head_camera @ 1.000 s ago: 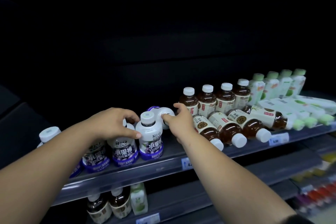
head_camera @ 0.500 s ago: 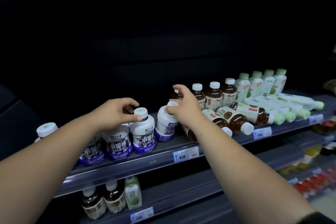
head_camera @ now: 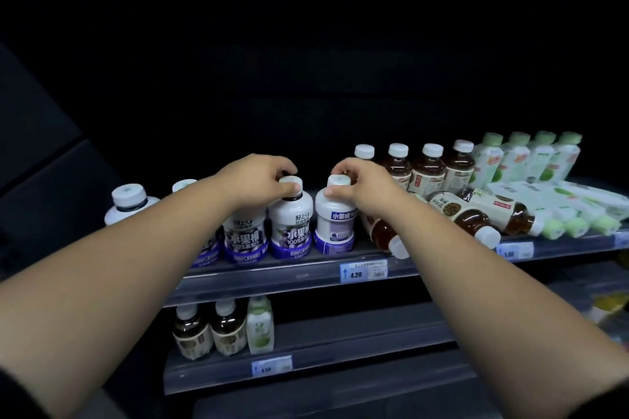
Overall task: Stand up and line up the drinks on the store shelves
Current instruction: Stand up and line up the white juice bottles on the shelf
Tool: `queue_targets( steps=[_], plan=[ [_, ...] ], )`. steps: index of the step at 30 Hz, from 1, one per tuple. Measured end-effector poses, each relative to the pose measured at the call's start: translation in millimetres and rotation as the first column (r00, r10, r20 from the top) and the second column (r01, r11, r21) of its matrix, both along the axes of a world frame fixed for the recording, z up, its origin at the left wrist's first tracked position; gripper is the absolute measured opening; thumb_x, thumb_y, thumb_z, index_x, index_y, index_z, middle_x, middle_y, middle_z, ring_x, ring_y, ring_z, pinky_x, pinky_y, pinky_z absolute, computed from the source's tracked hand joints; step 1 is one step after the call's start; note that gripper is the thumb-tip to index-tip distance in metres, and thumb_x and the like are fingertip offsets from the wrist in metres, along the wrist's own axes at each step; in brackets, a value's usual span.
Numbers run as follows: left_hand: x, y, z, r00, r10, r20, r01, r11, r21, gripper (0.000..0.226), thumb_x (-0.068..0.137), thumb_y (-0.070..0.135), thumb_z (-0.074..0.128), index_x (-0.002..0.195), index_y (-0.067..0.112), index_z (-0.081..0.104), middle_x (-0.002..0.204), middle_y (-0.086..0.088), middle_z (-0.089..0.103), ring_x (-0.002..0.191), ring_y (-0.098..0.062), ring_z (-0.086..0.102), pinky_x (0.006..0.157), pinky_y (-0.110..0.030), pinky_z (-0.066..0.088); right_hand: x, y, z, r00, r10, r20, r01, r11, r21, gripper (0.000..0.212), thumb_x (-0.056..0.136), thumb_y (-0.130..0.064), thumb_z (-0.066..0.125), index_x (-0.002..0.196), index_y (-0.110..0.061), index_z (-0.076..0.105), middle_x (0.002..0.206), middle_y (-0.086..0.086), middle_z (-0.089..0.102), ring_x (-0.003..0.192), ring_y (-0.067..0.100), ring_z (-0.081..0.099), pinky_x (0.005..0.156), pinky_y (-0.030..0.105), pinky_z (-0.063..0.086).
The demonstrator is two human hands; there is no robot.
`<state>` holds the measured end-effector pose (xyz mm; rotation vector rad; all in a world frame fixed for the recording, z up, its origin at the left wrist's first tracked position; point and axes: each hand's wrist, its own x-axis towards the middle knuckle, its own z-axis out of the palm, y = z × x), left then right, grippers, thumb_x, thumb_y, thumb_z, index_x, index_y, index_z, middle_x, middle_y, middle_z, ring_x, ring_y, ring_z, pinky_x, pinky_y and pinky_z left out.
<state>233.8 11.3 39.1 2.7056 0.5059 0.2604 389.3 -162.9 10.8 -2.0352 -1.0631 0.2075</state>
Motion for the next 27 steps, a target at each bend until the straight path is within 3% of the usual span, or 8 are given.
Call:
queue_targets(
  steps=[2,4,9,14,19,21,24,27],
  plan=[
    [3,-1,-2,1.000,0.003,-0.005,-0.003,0.998,-0.067,0.047,0.089,0.048,0.066,0.133,0.034,0.058,0.119,0.016,0.058,0.114,-0.010,0.057,0.101,-0.033,0.046,3,-1,-1,0.999,0.035,-0.035,-0.035,0.999,0.000,0.026,0.082,-0.029,0.076,0.107,-0.029,0.067,0.100,-0.011,0.067,0.095,0.008,0.064,0.082,0.029,0.053],
    [4,3,-7,1.000,0.020,0.003,-0.019,0.992,-0.126,0.039,0.087,0.048,0.068,0.125,0.040,0.062,0.123,0.018,0.063,0.114,-0.007,0.058,0.104,-0.037,0.046,6,-1,-3,0.996,0.076,-0.044,-0.077,0.997,-0.004,0.031,0.084,-0.018,0.068,0.113,-0.029,0.066,0.105,-0.010,0.067,0.099,0.010,0.064,0.086,0.030,0.052],
    [3,2,-12,0.995,0.089,0.049,-0.078,0.976,-0.202,0.022,0.083,0.050,0.072,0.105,0.049,0.067,0.108,0.023,0.068,0.105,-0.004,0.061,0.101,-0.040,0.048,11,-1,-3,0.992,0.102,0.077,-0.100,0.995,-0.031,0.023,0.080,-0.030,0.075,0.096,-0.025,0.059,0.084,-0.005,0.065,0.077,0.012,0.060,0.071,0.035,0.051],
    [0,-5,-12,0.989,0.141,0.053,-0.123,0.960,-0.250,0.018,0.082,0.051,0.073,0.092,0.059,0.062,0.113,0.025,0.067,0.110,-0.003,0.060,0.104,-0.039,0.046,20,-3,-9,0.968,0.251,-0.024,-0.252,0.966,-0.053,0.047,0.086,-0.017,0.070,0.128,-0.032,0.059,0.115,-0.008,0.064,0.105,0.010,0.061,0.095,0.035,0.051],
    [0,-8,-11,0.982,0.177,0.059,-0.147,0.929,-0.339,0.020,0.080,0.045,0.077,0.090,0.058,0.066,0.112,0.022,0.067,0.109,-0.003,0.061,0.105,-0.040,0.046,22,0,-10,0.977,0.175,0.124,-0.168,0.984,-0.066,0.035,0.077,-0.042,0.080,0.102,-0.031,0.058,0.098,-0.008,0.064,0.089,0.010,0.060,0.075,0.033,0.050],
    [1,-10,-9,0.979,0.193,0.057,-0.162,0.922,-0.353,0.021,0.081,0.042,0.078,0.087,0.058,0.066,0.110,0.023,0.067,0.109,-0.005,0.061,0.106,-0.041,0.045,24,0,-7,0.979,0.189,0.071,-0.184,0.980,-0.073,0.033,0.078,-0.035,0.077,0.107,-0.031,0.061,0.103,-0.010,0.065,0.095,0.010,0.062,0.080,0.032,0.051],
    [0,-11,-7,0.979,0.195,0.053,-0.162,0.915,-0.370,0.021,0.082,0.039,0.078,0.085,0.056,0.066,0.107,0.024,0.067,0.109,-0.006,0.061,0.107,-0.040,0.044,22,-1,-10,0.966,0.246,-0.079,-0.249,0.968,-0.038,0.053,0.079,-0.014,0.064,0.127,-0.035,0.060,0.121,-0.010,0.065,0.112,0.011,0.061,0.099,0.038,0.051],
    [-3,-11,-7,0.980,0.195,0.041,-0.167,0.918,-0.360,0.019,0.082,0.041,0.077,0.093,0.051,0.066,0.110,0.021,0.067,0.109,-0.006,0.061,0.106,-0.039,0.045,21,-2,-10,0.966,0.245,-0.077,-0.249,0.967,-0.048,0.051,0.077,-0.016,0.064,0.122,-0.038,0.061,0.116,-0.010,0.066,0.108,0.011,0.063,0.097,0.042,0.053]
  ],
)
